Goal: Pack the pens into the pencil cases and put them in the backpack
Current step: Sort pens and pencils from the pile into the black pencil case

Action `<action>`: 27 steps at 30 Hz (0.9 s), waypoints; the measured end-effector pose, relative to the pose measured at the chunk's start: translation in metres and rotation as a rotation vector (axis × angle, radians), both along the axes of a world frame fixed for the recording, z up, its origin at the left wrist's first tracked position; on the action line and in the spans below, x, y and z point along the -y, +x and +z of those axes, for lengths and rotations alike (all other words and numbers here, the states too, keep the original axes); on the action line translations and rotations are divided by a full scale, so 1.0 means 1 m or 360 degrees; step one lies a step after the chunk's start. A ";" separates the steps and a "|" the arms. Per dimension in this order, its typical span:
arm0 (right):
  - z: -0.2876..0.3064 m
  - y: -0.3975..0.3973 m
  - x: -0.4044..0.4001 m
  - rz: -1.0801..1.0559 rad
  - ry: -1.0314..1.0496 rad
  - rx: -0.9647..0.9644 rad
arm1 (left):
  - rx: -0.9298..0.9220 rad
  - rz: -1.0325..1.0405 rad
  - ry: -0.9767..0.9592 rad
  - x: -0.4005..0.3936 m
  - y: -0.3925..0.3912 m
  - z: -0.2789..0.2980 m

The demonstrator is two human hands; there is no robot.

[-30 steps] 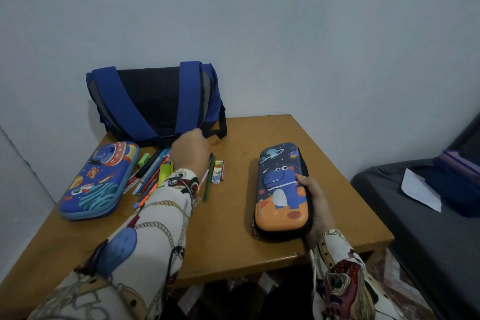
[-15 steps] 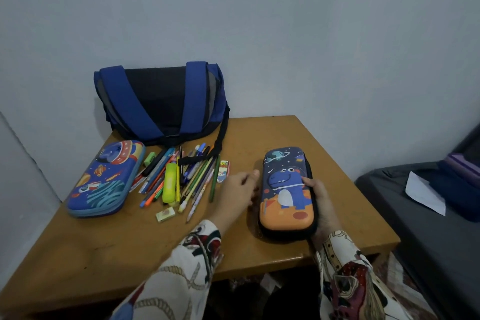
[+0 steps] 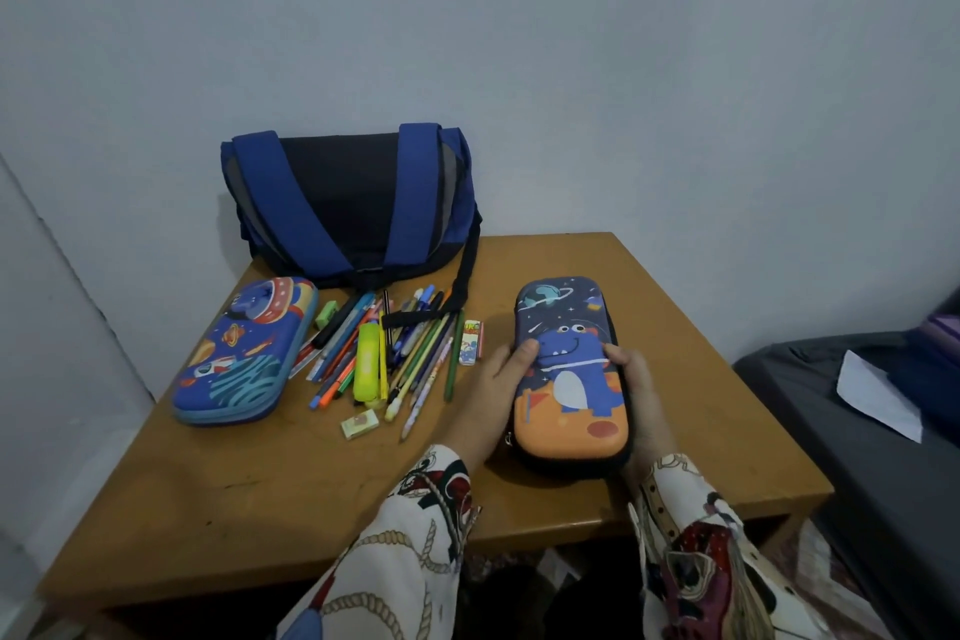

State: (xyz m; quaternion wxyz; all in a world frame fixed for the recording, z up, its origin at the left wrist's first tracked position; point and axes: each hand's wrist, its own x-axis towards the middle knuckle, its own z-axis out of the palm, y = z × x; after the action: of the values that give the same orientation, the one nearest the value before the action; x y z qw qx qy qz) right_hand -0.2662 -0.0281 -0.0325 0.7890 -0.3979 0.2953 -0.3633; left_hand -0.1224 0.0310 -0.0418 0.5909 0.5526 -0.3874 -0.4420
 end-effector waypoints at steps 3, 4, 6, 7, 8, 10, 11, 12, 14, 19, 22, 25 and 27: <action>0.012 0.005 0.002 -0.0023 -0.0208 -0.0203 | -0.0256 0.0032 -0.0023 -0.002 0.004 0.003; 0.017 0.007 0.002 -0.0043 -0.0282 -0.0267 | -0.0333 0.0031 -0.0044 -0.002 0.006 0.004; 0.022 0.007 0.004 -0.0023 -0.0429 -0.0367 | -0.0472 -0.0020 -0.0090 -0.004 0.010 0.005; 0.025 0.008 0.004 0.0020 -0.0458 -0.0391 | -0.0537 -0.0031 -0.0115 -0.004 0.012 0.004; 0.026 0.009 0.005 0.0048 -0.0457 -0.0412 | -0.0596 -0.0034 -0.0135 -0.003 0.014 0.003; 0.028 0.012 0.006 0.0095 -0.0465 -0.0455 | -0.0706 -0.0040 -0.0162 -0.001 0.018 -0.001; 0.027 0.013 0.007 0.0104 -0.0463 -0.0453 | -0.0737 -0.0026 -0.0171 0.001 0.018 -0.003; 0.026 0.013 0.009 0.0106 -0.0432 -0.0436 | -0.0756 -0.0015 -0.0178 0.002 0.019 -0.004; 0.018 0.013 0.012 0.0086 -0.0346 -0.0325 | -0.0783 0.0006 -0.0212 0.004 0.019 -0.005; -0.007 0.017 0.010 -0.0435 -0.0194 -0.0366 | -0.0826 0.0198 -0.0322 0.006 0.021 -0.005; -0.015 0.020 -0.002 -0.0774 -0.0317 -0.0522 | -0.0854 0.0337 -0.0402 0.009 0.023 -0.007; -0.021 0.021 -0.019 -0.0968 -0.0583 -0.0823 | -0.0900 0.0477 -0.0470 0.011 0.025 -0.008; -0.021 0.020 -0.028 -0.0972 -0.0669 -0.1038 | -0.0914 0.0539 -0.0499 0.012 0.026 -0.008</action>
State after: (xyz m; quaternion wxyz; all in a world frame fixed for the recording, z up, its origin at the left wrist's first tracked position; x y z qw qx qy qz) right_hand -0.2466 -0.0003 -0.0531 0.4155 -0.5368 0.5503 -0.4862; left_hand -0.0965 0.0193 -0.0501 0.8179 0.3651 -0.1718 -0.4102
